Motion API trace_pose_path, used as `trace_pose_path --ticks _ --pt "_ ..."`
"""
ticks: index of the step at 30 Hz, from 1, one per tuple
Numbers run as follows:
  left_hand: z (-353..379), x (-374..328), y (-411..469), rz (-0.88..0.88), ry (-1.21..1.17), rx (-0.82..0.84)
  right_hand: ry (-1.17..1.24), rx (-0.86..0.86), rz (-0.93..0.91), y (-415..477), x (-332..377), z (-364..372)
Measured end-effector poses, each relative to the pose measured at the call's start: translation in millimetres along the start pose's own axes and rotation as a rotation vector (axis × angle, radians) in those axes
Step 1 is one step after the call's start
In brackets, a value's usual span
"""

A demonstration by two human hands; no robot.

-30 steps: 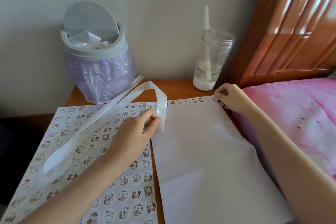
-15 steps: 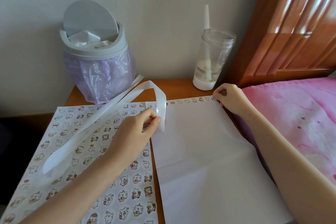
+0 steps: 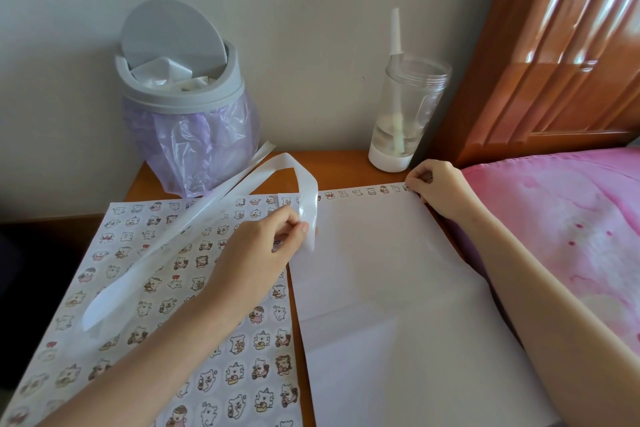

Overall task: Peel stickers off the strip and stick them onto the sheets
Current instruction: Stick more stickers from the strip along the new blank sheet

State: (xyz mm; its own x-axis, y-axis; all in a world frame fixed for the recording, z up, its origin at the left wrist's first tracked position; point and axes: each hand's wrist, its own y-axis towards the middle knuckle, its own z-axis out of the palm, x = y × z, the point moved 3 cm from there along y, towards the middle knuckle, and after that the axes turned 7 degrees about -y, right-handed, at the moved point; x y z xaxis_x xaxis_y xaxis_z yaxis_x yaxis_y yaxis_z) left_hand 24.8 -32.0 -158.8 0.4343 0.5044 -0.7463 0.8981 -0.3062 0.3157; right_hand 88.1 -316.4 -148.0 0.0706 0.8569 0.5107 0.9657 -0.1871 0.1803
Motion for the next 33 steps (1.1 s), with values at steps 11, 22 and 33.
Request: trace_pose_path --ticks 11,22,33 --pt "0.9 1.8 0.0 -0.006 0.024 -0.002 0.005 -0.024 0.023 0.7 -4.1 1.2" --pt "0.4 1.1 -0.6 -0.03 0.002 -0.017 0.065 -0.126 0.109 1.8 -8.5 3.5" --pt "0.5 0.5 -0.4 -0.05 0.005 -0.007 0.092 -0.063 0.101 3.5 -9.6 4.4"
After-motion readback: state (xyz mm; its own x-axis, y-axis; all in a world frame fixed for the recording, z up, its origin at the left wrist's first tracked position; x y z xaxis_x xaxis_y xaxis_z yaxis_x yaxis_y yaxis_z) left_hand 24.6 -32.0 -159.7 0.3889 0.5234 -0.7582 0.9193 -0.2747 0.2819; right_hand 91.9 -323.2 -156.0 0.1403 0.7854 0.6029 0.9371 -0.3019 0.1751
